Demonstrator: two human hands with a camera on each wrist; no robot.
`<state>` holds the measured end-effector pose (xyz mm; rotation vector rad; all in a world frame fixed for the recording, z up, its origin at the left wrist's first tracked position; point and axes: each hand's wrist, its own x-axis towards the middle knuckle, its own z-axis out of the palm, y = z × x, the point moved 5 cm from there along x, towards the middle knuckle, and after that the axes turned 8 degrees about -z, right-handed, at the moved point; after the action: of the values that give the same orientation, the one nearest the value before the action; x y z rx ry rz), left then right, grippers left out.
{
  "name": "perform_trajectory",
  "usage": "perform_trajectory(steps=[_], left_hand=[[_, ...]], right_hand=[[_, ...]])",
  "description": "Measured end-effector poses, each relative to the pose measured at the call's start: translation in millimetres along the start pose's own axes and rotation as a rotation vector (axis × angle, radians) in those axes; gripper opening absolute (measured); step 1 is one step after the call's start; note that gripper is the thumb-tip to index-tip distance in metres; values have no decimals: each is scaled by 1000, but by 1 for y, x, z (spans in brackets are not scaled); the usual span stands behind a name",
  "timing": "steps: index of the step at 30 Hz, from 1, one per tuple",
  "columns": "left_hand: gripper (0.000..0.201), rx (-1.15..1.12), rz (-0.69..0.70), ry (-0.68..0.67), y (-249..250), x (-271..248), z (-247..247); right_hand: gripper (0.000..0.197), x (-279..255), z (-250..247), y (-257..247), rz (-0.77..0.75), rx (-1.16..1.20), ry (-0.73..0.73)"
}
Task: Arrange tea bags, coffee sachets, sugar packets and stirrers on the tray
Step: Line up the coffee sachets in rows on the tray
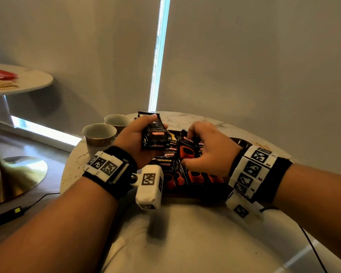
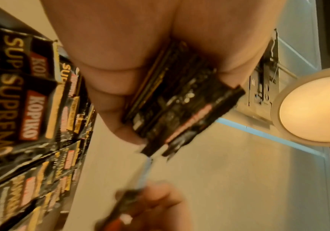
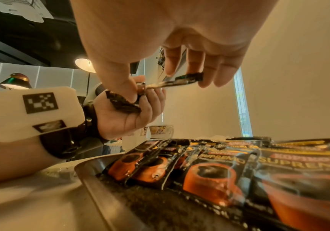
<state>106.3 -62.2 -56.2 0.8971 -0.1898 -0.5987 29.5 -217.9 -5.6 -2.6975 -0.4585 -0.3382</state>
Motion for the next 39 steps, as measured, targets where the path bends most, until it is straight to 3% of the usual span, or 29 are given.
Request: perform_trajectory(steps=[2,5,12,17,23,29,35,39], left_hand=[[43,-74,22,10,3,1,-4],[53,-129,60,-11,6,1,-4],[54,-164,64,-28,4,2,-7],[40,-163,40,-37,4,2,-5],[35,-166,42,-20,4,2,-5],[33,-135,25,-22,4,2,-5],[59,-155,34,50,5,5,-15],[53,-130,10,38,3,5,-12]], right_hand=[[47,-2,10,2,75,47,-146],[50,-2,25,-3,56,-91,-302],[53,5,45,-6,45,-195,-389],[53,4,50,-7,35,-208,-441],[39,4,44,-5,40,-154,-403],[18,8,26,5,121,-64,-209],[18,3,19,20,237,22,-156],[19,-4,13,24,268,95,-112]])
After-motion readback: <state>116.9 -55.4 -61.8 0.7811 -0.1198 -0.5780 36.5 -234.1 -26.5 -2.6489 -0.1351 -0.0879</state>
